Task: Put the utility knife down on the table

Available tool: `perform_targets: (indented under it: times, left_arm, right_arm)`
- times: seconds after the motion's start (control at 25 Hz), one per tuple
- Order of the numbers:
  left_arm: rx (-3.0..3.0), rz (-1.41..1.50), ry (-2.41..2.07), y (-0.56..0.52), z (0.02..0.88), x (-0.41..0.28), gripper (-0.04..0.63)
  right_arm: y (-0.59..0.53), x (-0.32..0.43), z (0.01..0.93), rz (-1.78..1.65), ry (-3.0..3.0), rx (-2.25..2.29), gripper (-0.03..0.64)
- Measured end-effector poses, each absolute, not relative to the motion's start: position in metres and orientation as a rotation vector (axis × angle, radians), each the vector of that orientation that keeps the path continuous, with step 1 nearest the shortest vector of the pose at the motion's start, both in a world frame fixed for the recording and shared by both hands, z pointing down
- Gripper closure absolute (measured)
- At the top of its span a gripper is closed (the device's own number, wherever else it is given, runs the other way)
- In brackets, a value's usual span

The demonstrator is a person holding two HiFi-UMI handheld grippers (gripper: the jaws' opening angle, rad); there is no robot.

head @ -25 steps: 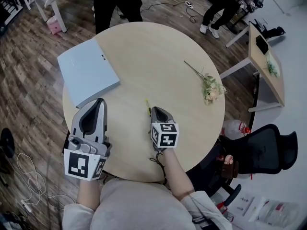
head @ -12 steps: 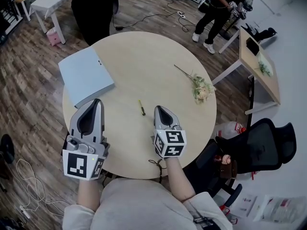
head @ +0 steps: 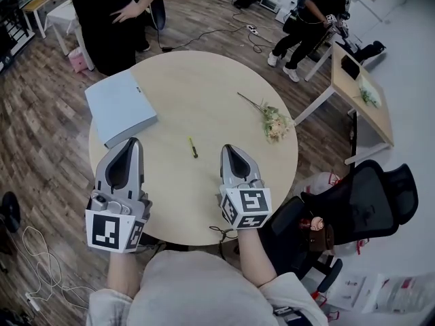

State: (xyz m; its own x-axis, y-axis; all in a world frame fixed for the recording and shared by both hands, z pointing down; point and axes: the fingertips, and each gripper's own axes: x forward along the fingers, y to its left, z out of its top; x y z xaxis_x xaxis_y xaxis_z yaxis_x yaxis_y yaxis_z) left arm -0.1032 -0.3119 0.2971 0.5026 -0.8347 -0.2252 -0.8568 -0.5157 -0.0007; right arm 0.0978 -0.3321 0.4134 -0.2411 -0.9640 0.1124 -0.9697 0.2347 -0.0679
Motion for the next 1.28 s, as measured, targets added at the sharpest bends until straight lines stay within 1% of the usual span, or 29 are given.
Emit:
perform_targets:
  times: [0.24,0.64,0.96,1.28]
  left_arm:
    - [-2.603,0.311,1.473,-0.285,0.285,-0.095,0.586]
    - [-2.577,0.336,1.454,-0.247,0.268,-0.09,0.586]
    - [-2.556,0.351,1.441,-0.217,0.258,-0.085,0.586]
    - [-2.548,0.355,1.435,-0.197,0.255,-0.082,0.586]
  right_arm:
    - [-0.302,0.108,0.373,0.06,-2.468,1.945,0.606]
    - [-0.253,0.115,0.331,-0.059,-2.518,1.974,0.606]
    - [-0.217,0.122,0.308,-0.134,-2.537,2.001,0.606]
    - [-0.197,0.124,0.305,-0.138,-2.543,2.007,0.606]
